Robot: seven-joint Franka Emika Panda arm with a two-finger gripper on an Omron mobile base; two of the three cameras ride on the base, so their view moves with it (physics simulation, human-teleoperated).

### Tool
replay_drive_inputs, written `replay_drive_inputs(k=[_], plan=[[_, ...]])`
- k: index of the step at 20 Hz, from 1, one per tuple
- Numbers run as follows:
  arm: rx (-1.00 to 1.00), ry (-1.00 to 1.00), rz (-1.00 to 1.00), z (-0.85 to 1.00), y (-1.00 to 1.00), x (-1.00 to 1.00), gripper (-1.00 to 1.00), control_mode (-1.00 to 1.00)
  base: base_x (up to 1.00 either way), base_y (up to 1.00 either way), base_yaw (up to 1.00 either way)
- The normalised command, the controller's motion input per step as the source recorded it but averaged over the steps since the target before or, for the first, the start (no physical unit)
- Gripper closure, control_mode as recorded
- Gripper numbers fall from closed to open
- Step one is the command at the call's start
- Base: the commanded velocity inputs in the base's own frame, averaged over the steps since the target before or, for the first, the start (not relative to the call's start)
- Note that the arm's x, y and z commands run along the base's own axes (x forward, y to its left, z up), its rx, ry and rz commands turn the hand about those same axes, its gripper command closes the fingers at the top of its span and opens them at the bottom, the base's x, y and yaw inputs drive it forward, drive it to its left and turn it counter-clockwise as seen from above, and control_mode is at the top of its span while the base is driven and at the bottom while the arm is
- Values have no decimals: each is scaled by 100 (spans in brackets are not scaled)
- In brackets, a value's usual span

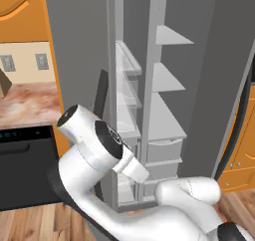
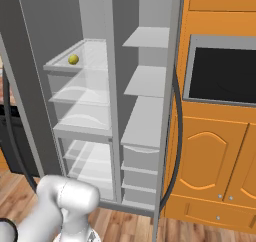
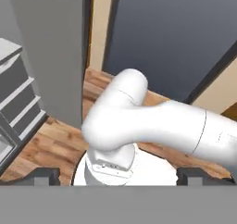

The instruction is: Retrieve a lemon from the fridge and place it on the cutting board with the fish.

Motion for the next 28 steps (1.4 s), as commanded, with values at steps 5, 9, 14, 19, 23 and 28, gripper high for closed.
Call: replay_drive_inputs(k=[5,9,14,19,23,28], plan=[[50,0,11,22,-99,-42,-100,-100,0,0,0],[53,5,17,19,-76,0,-100,-100,0,0,0],[45,8,14,12,-62,34,-100,-100,0,0,0],[31,0,8,-11,-18,92,-100,-100,0,0,0],[12,0,0,-25,52,100,-100,-100,0,0,0],[12,8,2,-22,57,80,-100,-100,0,0,0]])
